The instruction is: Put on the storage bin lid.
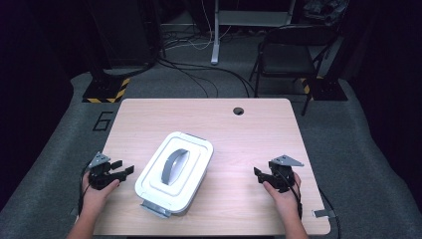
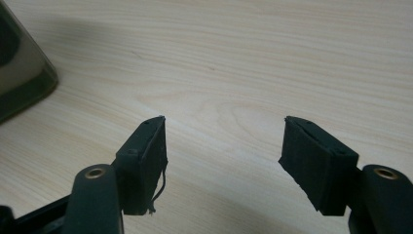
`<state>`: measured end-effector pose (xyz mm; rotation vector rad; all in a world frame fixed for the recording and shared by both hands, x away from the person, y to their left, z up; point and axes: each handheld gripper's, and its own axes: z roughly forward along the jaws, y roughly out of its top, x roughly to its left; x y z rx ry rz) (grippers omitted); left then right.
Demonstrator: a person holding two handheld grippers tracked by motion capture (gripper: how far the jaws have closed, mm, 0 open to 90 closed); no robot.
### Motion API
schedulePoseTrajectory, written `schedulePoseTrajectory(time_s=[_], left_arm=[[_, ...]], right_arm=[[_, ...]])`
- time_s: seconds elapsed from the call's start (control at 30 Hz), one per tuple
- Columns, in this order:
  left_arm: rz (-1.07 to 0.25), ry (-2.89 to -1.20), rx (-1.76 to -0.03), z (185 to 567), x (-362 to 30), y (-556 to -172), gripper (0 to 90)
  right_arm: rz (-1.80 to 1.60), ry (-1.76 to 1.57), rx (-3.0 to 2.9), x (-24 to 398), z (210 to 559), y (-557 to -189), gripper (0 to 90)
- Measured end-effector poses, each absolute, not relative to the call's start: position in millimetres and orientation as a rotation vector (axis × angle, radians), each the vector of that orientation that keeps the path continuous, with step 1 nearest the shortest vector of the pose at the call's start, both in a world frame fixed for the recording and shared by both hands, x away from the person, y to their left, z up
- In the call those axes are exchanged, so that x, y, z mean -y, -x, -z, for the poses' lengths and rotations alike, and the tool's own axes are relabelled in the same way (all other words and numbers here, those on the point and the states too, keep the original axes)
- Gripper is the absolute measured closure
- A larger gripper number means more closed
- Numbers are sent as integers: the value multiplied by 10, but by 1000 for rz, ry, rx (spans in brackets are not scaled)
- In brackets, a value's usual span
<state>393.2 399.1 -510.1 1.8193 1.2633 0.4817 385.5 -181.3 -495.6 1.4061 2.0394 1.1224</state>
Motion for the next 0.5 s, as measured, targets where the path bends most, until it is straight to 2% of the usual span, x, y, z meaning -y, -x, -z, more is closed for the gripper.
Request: schedulePoseTrajectory(time_s=[0.3,0.5], left_arm=[[-470,-1815,-1293,5126,-3991,-3949,333],[-513,-1839,-1302,5151,-3999,-3983,316]], right_arm=[[-1113,-1417,-2066,1801,5029,-3884,298],[-1079,-1442,-2077,1825,5064,-3907,262]])
